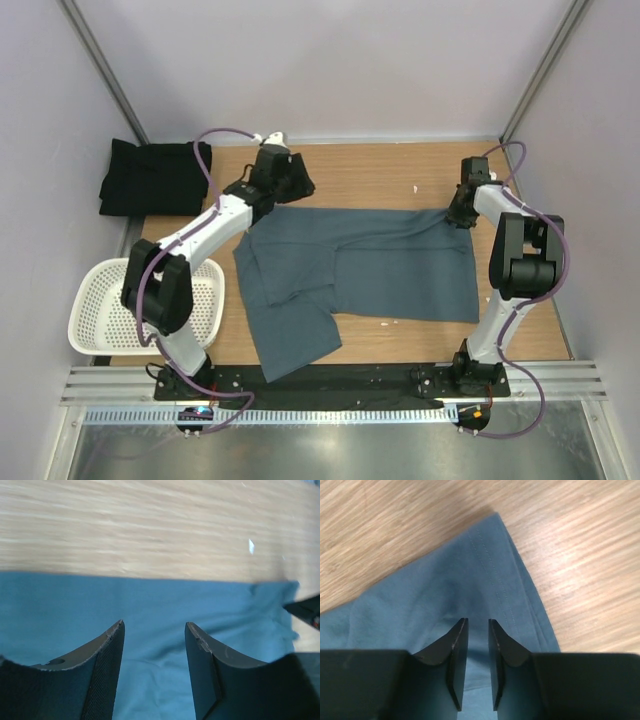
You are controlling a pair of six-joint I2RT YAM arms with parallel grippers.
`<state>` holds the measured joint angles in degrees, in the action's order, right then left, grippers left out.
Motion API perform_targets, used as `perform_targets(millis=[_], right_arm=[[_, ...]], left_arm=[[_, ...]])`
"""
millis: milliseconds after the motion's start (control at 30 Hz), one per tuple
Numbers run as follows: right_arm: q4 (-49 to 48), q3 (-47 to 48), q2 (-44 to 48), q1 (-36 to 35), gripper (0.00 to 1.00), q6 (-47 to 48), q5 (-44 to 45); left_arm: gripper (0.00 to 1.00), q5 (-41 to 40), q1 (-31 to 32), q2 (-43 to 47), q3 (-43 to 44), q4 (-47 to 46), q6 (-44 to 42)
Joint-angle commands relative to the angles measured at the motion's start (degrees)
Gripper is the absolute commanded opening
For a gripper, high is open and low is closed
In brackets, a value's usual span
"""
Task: Fold and stack the t-shirts
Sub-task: Fold the tshirt
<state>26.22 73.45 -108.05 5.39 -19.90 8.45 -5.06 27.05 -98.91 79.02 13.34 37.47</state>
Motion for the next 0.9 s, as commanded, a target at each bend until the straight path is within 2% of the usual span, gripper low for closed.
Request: perform_targets(millis=[0,100,133,233,400,633,867], right_arm=[[4.52,2.84,1.78,0.06,0.30,-0.84,3.49],[9.44,3.72,5.03,0.24,0.40,-4.26,8.15],[10.77,3.89,6.70,0.32,0.53,-5.57,10.34],[14.12,2.67,9.78,0.76,0.70,-12.25,12.03],[8.77,-5.85,15.94,2.34,0.70,-18.85,9.58],[7.01,-7.88,12.52,3.58,0.60,-20.61,8.78],[4.10,-8.85,9.79,3.67,0.50,-22.20,4.83]], left_arm=[[0.54,1.37,3.71,-1.54,0.96,-1.04,1.37],[0.54,0.40,5.56,-1.37,-0.88,-0.78,2.60],[0.54,0.23,5.65,-1.11,-1.50,-0.51,3.04],[0.54,-0.83,5.65,0.21,-3.69,0.71,4.01],[0.54,-3.02,5.65,1.01,-6.34,4.31,4.89],[0.53,-1.09,5.65,1.09,-10.82,7.13,5.86],[0.51,0.66,5.74,1.27,-13.54,8.37,2.35]])
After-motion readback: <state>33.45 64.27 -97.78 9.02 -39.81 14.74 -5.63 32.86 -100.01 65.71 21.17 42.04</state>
